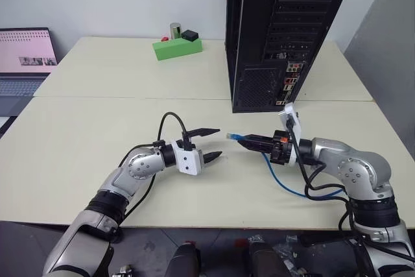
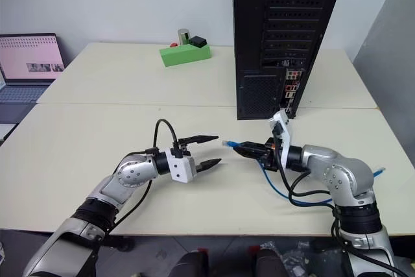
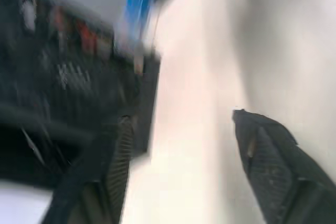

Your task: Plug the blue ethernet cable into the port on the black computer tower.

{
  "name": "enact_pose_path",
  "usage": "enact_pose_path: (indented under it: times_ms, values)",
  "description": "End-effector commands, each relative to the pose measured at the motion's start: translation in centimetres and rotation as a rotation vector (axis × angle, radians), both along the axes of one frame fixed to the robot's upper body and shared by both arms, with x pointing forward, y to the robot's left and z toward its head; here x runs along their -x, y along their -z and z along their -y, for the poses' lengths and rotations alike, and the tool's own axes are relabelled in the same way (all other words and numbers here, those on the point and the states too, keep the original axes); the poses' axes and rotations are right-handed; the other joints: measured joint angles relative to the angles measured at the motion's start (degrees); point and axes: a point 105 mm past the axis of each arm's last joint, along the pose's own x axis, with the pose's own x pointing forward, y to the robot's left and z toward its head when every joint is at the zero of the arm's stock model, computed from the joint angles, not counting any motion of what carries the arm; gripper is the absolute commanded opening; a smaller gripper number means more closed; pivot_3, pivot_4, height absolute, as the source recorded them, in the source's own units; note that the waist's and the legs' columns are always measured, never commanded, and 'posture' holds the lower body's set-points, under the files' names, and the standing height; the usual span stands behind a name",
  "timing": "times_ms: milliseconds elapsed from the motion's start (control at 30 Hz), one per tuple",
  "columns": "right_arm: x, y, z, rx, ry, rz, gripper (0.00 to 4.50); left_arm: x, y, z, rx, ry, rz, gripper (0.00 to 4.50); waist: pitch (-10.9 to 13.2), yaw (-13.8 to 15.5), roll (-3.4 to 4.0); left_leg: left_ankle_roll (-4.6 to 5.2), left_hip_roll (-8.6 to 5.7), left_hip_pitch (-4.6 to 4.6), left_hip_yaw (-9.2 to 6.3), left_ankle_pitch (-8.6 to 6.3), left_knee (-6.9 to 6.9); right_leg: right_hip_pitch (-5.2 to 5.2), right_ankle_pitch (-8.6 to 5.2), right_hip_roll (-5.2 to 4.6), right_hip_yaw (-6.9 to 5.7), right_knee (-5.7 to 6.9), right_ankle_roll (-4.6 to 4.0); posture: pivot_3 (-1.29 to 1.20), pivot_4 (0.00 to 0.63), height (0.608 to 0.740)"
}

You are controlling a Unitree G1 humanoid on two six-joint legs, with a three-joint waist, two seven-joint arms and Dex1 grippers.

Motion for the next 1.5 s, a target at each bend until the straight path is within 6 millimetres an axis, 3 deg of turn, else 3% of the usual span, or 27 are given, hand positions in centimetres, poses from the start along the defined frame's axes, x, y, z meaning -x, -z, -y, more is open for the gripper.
enact_pose_path:
  times_ms: [33, 300, 567, 967, 1500]
  values:
    - [-2.0, -2.2, 3.1, 0.019, 0.270, 0.156, 0.00, -1.0, -3.0, 1.1, 0.250, -0.100, -0.170, 4.06, 0.00, 0.03, 0.00, 0.00, 0.01, -0.02, -0.02, 0.00, 0.00, -0.01, 0.00, 0.01, -0.02, 0.00, 0.00, 0.00, 0.150, 0.740]
    - [-4.9, -3.2, 7.4, 0.144, 0.780, 0.313, 0.00, -0.9, -7.0, 6.2, 0.469, -0.118, -0.352, 4.06, 0.00, -0.11, 0.00, -0.01, 0.02, 0.00, -0.05, 0.00, 0.00, -0.01, 0.00, 0.05, 0.00, 0.03, 0.00, 0.00, 0.150, 0.740]
    - [-6.6, -4.3, 9.2, 0.168, 0.972, 0.381, 0.00, -1.6, -10.6, 9.7, 0.594, -0.109, -0.320, 4.06, -0.01, -0.01, 0.00, -0.02, -0.01, 0.00, 0.00, 0.01, 0.01, 0.00, 0.00, 0.04, 0.05, -0.01, 0.00, 0.00, 0.150, 0.740]
    - [-8.2, -4.4, 8.4, 0.180, 0.948, 0.411, 0.00, -2.8, -10.5, 9.5, 0.618, -0.178, -0.255, 4.06, -0.01, -0.01, 0.00, -0.02, -0.01, 0.00, 0.04, 0.01, -0.01, -0.01, 0.00, 0.04, 0.07, -0.03, -0.01, 0.00, 0.150, 0.740]
    - [-9.5, -4.6, 7.9, 0.172, 0.942, 0.407, 0.00, -2.9, -10.7, 9.1, 0.600, -0.182, -0.221, 4.06, 0.00, -0.06, 0.00, -0.02, -0.01, 0.01, 0.04, 0.01, -0.02, -0.01, 0.00, 0.03, 0.08, -0.03, -0.01, 0.00, 0.150, 0.740]
